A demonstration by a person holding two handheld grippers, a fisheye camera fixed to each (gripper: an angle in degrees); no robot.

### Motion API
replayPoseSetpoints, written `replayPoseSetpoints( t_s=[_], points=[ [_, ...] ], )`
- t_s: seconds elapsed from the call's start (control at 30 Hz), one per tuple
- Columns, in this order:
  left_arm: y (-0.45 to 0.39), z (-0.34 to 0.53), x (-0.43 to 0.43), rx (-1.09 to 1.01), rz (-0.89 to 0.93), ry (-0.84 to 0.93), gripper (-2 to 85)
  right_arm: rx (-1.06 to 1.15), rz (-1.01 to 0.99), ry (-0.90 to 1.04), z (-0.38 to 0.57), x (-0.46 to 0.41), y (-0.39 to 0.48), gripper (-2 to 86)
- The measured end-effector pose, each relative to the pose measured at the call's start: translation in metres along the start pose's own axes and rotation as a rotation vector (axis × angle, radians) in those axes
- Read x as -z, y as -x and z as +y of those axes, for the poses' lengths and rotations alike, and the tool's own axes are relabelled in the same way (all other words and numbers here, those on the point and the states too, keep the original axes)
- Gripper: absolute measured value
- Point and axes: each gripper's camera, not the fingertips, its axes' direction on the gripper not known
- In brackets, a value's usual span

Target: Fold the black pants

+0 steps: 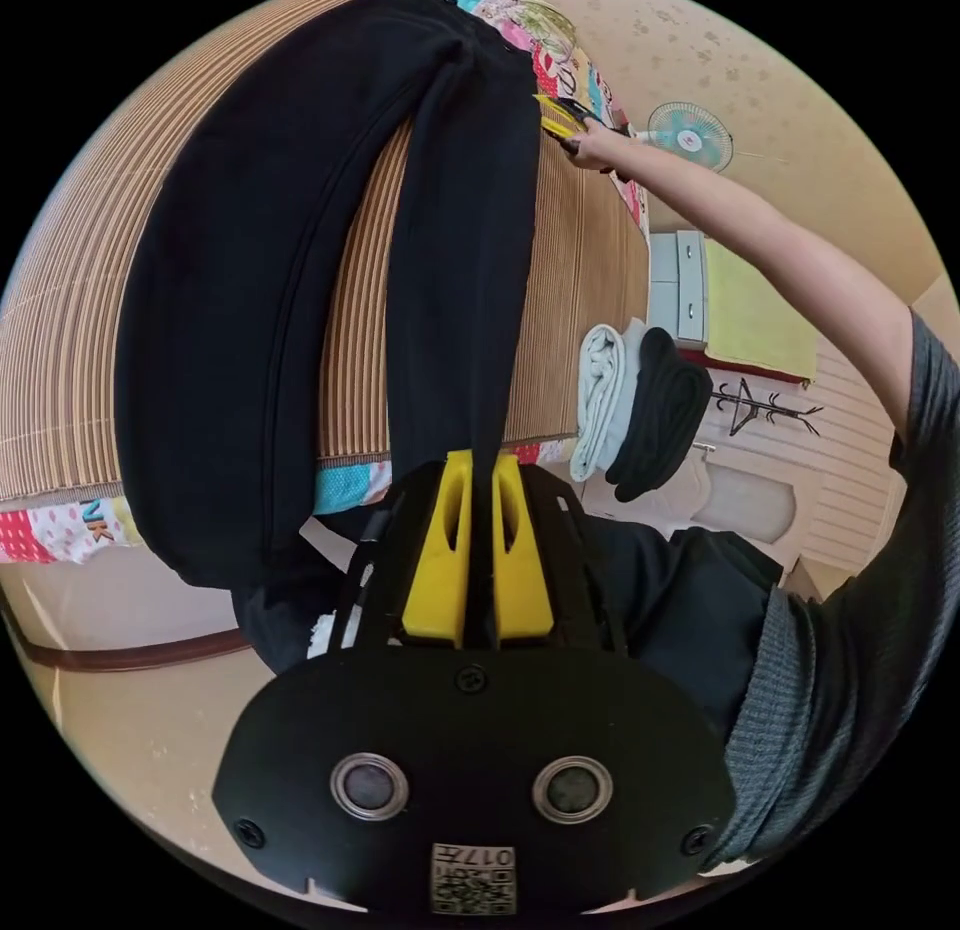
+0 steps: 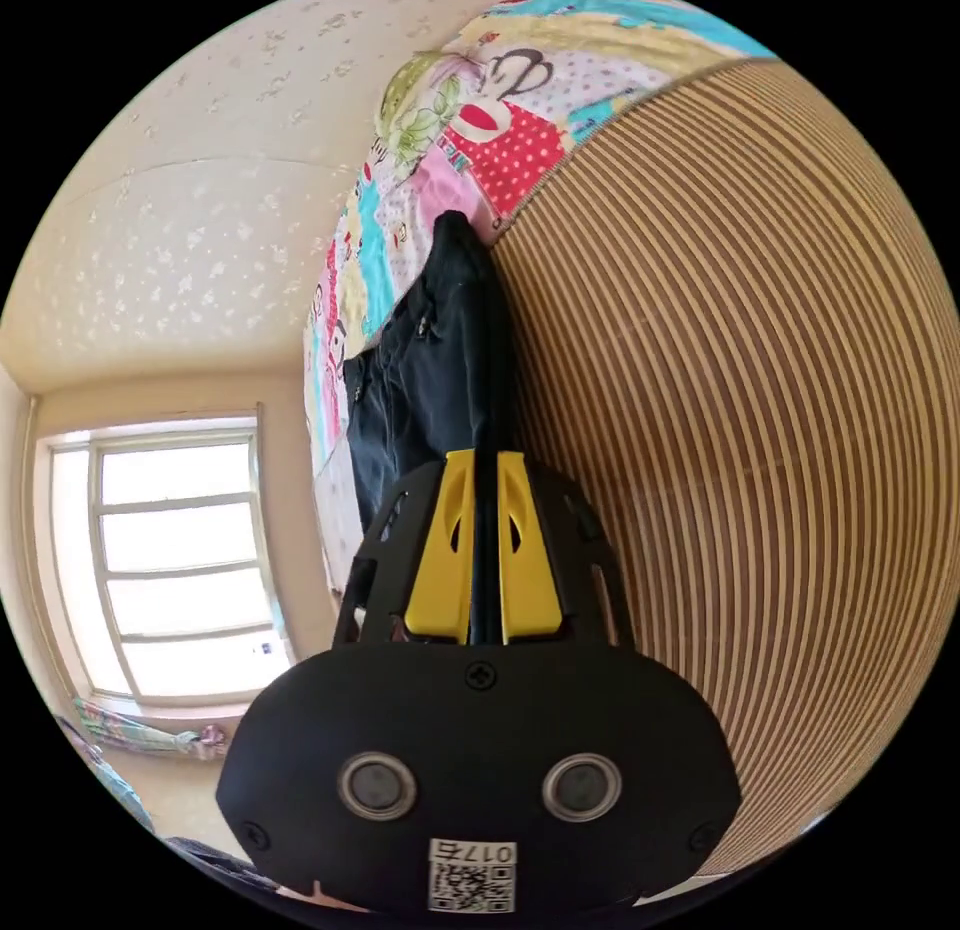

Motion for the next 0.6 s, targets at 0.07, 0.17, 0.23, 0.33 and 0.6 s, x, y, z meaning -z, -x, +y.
replayPoseSetpoints(
  t_s=[0.07,0.17,0.23,0.33,0.6],
  points=[
    [0.0,0.006,0.01,0.004,0.014,-0.018,2.1,0.126,0.116,-0.022,0.008,0.0,0.061,3.6],
    [0.011,0.026,0.038,-0.027,0.13,-0.092,2.4,0.415,0.237,-0.046,0.03,-0.01,0.175,2.9],
    [0.031,0.045,0.064,0.003,0.183,-0.162,2.8,0.532,0.284,-0.03,0.04,-0.032,0.231,2.7],
    [0.065,0.06,0.096,0.079,0.204,-0.238,3.5,0.553,0.229,0.047,0.043,-0.089,0.282,2.7],
    [0.167,0.06,0.132,0.315,0.09,-0.111,10.2,0.464,0.036,0.188,0.089,-0.148,0.244,5.4]
  ],
)
